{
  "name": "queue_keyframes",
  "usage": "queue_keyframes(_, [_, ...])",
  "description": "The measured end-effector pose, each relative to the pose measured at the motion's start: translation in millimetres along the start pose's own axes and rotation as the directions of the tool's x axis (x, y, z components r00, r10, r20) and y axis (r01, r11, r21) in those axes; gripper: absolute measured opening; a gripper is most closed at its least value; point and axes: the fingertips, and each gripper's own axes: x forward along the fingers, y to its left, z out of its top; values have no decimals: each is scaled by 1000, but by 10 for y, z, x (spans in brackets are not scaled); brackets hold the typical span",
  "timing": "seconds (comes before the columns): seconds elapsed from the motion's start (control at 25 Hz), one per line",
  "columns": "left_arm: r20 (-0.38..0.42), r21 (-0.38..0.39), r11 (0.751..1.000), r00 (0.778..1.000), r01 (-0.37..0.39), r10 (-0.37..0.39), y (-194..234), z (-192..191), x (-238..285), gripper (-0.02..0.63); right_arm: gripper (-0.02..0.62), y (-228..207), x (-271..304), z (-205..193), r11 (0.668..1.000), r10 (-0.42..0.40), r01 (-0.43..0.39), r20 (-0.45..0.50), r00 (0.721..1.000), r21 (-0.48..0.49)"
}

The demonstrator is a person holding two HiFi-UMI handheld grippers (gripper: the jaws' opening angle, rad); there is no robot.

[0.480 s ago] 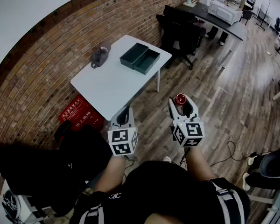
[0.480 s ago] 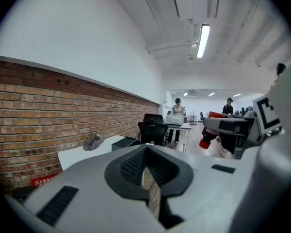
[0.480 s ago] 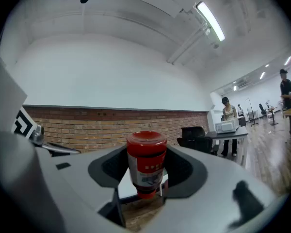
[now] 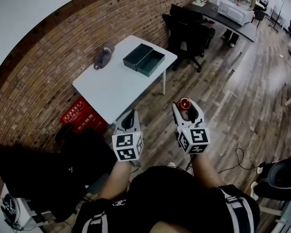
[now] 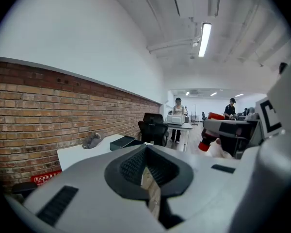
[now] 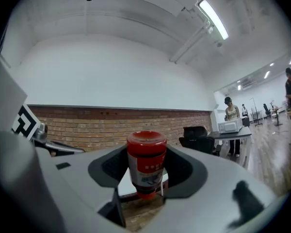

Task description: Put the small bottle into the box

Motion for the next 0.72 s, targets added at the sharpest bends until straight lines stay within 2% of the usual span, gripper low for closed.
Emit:
queue_keyframes(0.12, [-3, 18, 1000, 1000, -17, 17, -82, -20, 29, 12, 221, -82, -10, -8, 999, 19, -19, 5, 1000, 36])
queue_keyframes(0.36, [-22, -17, 999, 999, -43, 42, -244, -79, 146, 12, 221, -272, -32, -34, 997, 64, -64, -8, 998, 31])
queue_keyframes(0.72, [-20, -19, 998, 998, -60, 59, -611, -106, 341, 12, 221, -608, -14, -37, 992, 128, -128, -5, 992, 23])
